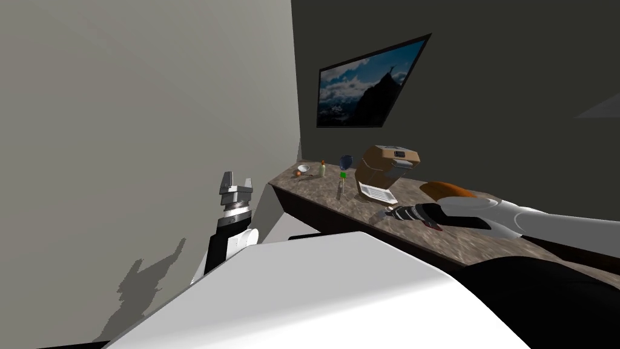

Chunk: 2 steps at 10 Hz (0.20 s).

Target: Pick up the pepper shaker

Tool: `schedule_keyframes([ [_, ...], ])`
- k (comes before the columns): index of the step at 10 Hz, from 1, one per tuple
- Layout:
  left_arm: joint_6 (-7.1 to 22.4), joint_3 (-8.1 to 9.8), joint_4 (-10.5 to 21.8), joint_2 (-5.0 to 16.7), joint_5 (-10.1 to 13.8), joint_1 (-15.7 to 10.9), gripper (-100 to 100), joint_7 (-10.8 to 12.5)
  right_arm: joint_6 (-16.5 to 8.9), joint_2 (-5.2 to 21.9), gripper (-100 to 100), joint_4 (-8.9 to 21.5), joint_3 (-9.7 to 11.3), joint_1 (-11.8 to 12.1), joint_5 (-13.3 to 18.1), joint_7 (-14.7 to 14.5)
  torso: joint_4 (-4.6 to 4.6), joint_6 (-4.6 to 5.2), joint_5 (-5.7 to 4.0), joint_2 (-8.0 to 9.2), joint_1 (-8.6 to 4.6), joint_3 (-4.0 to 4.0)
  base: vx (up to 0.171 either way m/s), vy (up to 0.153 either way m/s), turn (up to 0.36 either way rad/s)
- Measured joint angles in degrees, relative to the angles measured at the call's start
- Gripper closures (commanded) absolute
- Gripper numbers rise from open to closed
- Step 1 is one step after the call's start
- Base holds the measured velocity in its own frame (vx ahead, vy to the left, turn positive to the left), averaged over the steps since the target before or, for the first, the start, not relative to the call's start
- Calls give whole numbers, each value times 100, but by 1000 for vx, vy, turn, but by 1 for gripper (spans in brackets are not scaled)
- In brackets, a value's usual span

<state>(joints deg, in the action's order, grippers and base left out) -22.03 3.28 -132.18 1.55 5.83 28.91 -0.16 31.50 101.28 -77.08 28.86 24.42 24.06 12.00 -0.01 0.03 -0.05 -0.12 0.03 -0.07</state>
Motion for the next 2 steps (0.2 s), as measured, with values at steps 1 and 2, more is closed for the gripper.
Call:
schedule_keyframes([
  [1,0,0,0,0,0,0,0,0,137,32,100,138,-26,-19,-32,8,2,1,1,7,3,4,-19,3,15],
  [2,0,0,0,0,0,0,0,0,168,38,0,159,-32,-25,-34,11,0,5,-2,5,3,3,0,0,0],
])
